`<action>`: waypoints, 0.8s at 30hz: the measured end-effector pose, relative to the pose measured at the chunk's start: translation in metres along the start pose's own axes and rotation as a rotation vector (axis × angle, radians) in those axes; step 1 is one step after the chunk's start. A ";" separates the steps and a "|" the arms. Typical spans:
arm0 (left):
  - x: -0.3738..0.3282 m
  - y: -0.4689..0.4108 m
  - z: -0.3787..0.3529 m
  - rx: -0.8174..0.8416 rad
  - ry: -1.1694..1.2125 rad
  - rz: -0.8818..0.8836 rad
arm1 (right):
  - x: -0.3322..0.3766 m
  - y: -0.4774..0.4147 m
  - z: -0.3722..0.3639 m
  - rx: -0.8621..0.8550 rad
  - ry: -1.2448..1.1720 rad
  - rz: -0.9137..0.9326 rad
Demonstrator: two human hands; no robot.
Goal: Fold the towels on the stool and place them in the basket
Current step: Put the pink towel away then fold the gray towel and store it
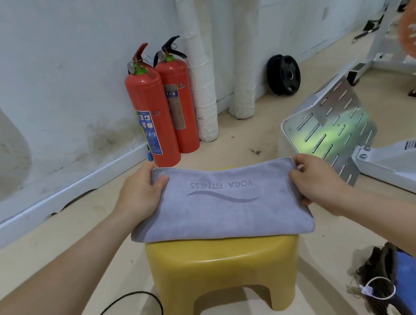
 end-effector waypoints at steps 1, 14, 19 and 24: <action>0.000 -0.001 -0.002 -0.005 -0.028 -0.008 | -0.001 -0.003 -0.002 -0.007 0.078 0.032; 0.019 -0.003 -0.001 0.153 0.226 0.047 | -0.007 -0.009 -0.003 -0.109 0.264 0.238; 0.017 -0.002 -0.002 0.246 0.280 0.076 | -0.007 -0.011 -0.004 -0.117 0.149 0.165; 0.022 -0.002 -0.008 0.430 0.286 0.161 | -0.008 -0.012 -0.006 -0.085 0.084 0.128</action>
Point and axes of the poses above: each hand's wrist, its own y-axis away from the middle knuckle, its own z-axis out of the back of the hand, x = y × z, the point moved 6 cm from there along -y, towards the middle knuckle, and after that the axes turned 12 degrees about -y, right-handed, at the moved point
